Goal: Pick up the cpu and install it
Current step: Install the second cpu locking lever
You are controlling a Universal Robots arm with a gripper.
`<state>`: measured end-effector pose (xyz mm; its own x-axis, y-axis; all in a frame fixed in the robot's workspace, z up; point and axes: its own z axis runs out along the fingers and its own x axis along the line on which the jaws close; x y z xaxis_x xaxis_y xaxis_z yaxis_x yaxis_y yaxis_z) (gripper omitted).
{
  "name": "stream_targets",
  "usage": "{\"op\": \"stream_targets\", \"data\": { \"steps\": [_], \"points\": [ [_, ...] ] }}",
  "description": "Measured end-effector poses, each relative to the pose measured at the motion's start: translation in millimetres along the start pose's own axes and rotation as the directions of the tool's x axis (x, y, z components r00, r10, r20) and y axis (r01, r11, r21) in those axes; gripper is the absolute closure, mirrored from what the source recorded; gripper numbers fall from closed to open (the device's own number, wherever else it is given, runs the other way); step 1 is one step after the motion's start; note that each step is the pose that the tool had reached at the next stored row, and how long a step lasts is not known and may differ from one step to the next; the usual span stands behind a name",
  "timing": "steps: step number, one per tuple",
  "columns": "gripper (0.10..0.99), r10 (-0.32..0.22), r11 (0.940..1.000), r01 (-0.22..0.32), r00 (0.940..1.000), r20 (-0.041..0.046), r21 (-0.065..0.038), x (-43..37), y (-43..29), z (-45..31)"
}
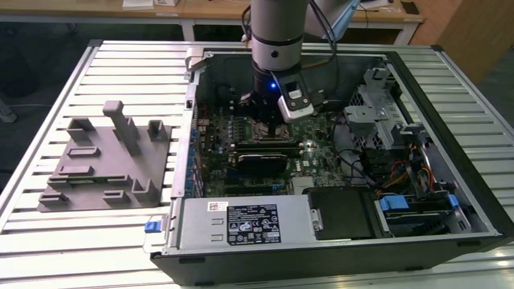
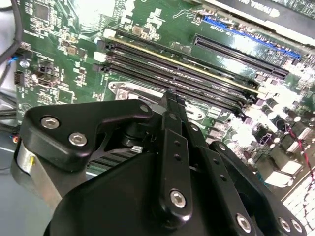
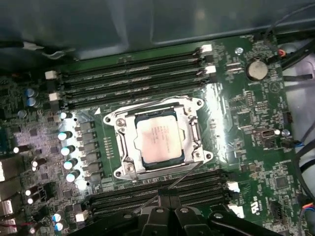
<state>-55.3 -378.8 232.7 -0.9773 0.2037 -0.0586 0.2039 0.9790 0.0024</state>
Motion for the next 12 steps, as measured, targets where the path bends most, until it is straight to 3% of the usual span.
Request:
{"op": "stream_targets", "data": {
  "steps": [9, 12],
  "points": [
    [0.98, -0.016, 0.9997, 0.016, 0.9999, -0.0033, -0.017, 8.1, -12.6, 2.3],
    [0.98, -0.016, 0.9993, 0.016, 0.9998, -0.0068, -0.035, 10.1, -16.3, 3.6]
  ]
}}
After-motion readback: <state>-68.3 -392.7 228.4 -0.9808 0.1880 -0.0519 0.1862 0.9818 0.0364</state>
